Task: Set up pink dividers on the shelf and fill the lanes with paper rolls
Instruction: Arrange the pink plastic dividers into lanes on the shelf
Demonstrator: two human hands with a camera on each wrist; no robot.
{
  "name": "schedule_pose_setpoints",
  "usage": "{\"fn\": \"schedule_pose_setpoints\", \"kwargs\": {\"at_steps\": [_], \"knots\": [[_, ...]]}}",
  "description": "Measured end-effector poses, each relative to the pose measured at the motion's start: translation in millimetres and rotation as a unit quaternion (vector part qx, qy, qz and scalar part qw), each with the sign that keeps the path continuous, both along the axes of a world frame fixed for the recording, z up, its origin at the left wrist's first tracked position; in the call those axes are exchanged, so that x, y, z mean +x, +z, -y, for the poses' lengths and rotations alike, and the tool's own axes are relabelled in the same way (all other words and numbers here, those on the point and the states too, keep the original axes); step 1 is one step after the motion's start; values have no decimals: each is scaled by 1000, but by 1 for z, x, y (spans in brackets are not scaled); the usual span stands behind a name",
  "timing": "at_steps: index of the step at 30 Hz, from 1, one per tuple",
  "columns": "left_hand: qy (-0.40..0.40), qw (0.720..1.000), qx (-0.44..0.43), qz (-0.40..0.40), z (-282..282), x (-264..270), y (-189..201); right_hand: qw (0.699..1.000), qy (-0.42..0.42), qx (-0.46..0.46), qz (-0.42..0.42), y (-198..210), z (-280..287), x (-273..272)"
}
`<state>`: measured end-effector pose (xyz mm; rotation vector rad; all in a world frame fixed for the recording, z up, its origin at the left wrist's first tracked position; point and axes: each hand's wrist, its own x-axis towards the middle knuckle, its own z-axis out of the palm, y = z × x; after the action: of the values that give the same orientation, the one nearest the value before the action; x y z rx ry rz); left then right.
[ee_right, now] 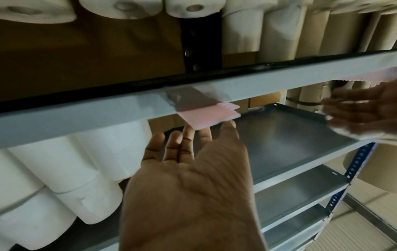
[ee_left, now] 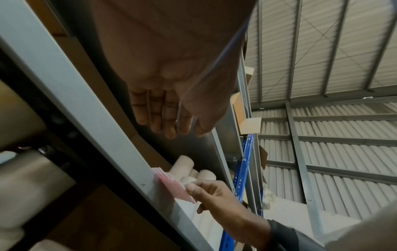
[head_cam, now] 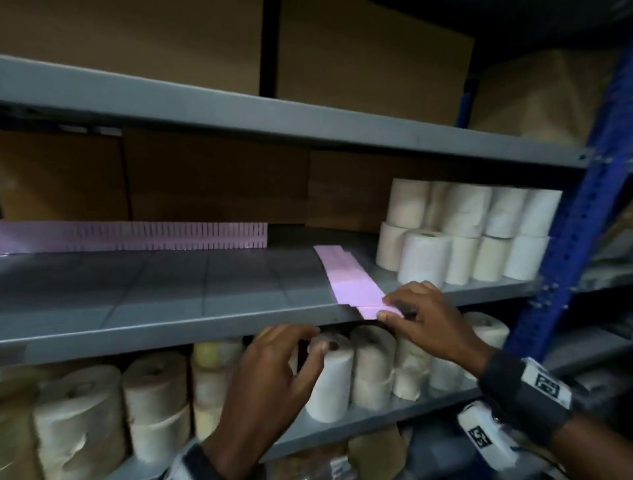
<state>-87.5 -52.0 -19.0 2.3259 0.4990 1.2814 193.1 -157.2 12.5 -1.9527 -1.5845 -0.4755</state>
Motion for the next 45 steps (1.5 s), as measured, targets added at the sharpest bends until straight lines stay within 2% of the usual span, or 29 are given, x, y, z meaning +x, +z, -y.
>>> {"fn": "schedule_pose_setpoints", "kwargs": {"at_steps": [3,7,10,13,17,21,25,28,33,42,45], "knots": [[32,996,47,-70,-19,55,11,1000,19,20,1,-9,-9,21],[48,976,104,-185,-52,118,25,998,48,28,-26,-10,-27,45],[42,967,108,-228,-68,125,26,997,63,30,-33,-11,-35,45],[47,966,106,-233,-71,131,25,995,78,41,-56,-11,-39,55],[43,971,129,-197,-69,131,21,989,102,55,-90,-14,-45,61],[49,979,148,-132,-64,128,13,983,118,58,-125,-16,-48,64],[91,983,157,33,-54,117,5,976,112,63,-173,-17,-48,70],[156,965,103,183,-41,103,3,982,95,54,-152,-17,-49,69],[137,909,-8,394,-20,89,18,989,43,10,-140,-8,-55,66],[96,868,-139,467,-28,53,43,985,-1,-13,-170,6,-65,71],[81,859,-186,470,-31,44,44,976,31,5,-216,12,-67,73]]}}
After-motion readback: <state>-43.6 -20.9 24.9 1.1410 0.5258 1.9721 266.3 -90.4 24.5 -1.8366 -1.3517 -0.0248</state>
